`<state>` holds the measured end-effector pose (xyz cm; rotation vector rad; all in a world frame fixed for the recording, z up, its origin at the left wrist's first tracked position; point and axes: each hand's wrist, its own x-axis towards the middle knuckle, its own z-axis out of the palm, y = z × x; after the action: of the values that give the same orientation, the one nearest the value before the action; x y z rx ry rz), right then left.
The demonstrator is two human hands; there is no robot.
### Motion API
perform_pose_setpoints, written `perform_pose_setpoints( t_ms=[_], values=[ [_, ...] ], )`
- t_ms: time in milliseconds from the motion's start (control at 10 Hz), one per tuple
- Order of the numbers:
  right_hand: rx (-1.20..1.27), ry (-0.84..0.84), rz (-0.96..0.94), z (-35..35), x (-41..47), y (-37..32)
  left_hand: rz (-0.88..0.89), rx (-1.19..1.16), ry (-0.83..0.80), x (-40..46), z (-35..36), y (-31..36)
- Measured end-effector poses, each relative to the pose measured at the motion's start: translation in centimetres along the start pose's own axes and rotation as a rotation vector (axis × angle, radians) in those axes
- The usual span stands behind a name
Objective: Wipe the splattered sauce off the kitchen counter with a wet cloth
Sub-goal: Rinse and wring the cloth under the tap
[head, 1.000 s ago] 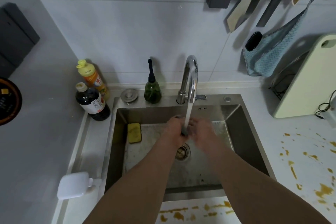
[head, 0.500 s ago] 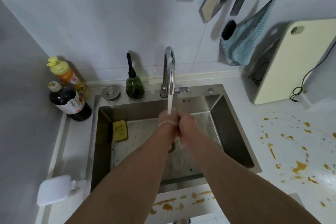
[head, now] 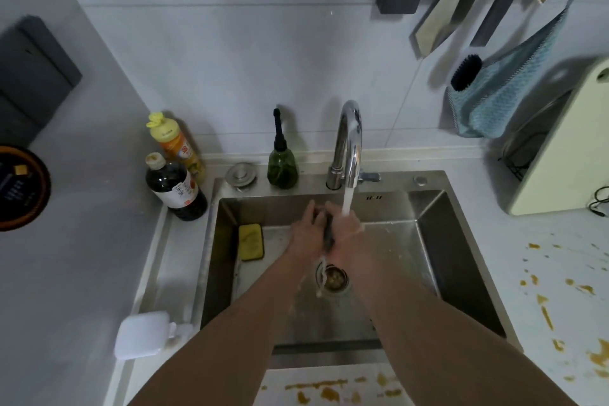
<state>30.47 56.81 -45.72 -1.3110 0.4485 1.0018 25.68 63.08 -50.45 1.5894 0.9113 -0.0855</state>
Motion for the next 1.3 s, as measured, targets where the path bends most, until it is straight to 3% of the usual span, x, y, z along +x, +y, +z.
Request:
perform_pose_setpoints(
  t_ms=[100,200,400,600,800,900,1000,1100,1300],
  values=[
    [0.002,-0.004,0.013,0.6,-0.4,-0.5,-0.129,-0.221,0.037,-1.0,-0.3,0.4],
    [-0.068,0.034,0.006,-0.4,0.4,-0.7,-0.239,-0.519,-0.048,-2.8,0.9,1.6],
    [-0.488,0.179,-0.132,-2.3,2.3,-0.4,-0.335,-0.853,-0.078,-2.6,3.0,2.5],
    [-0.836,0.306,-0.283,-2.9,0.1,-2.2,-0.389,-0.8,-0.165,-2.0,5.0,2.6],
    [-0.694,0.27,-0.36,-3.2,-1.2,-2.7,-0.43,-0.972,-0.245,-2.7,4.6,4.5],
    [-0.616,0.184,-0.313,-2.5,-1.1,-2.0,-0.466,-1.016,-0.21,-2.4,3.4,5.0],
    [-0.539,-0.033,-0.181,-2.5,-1.5,-1.7,-0.524,-0.902,-0.168,-1.7,1.8,4.3],
    [-0.779,0.068,-0.23,-3.8,-0.6,-2.8,-0.493,-0.823,-0.154,-1.4,1.1,3.3],
    [-1.003,0.089,-0.228,-6.1,1.4,-3.6,-0.514,-0.737,-0.15,-1.1,2.5,1.6]
  ],
)
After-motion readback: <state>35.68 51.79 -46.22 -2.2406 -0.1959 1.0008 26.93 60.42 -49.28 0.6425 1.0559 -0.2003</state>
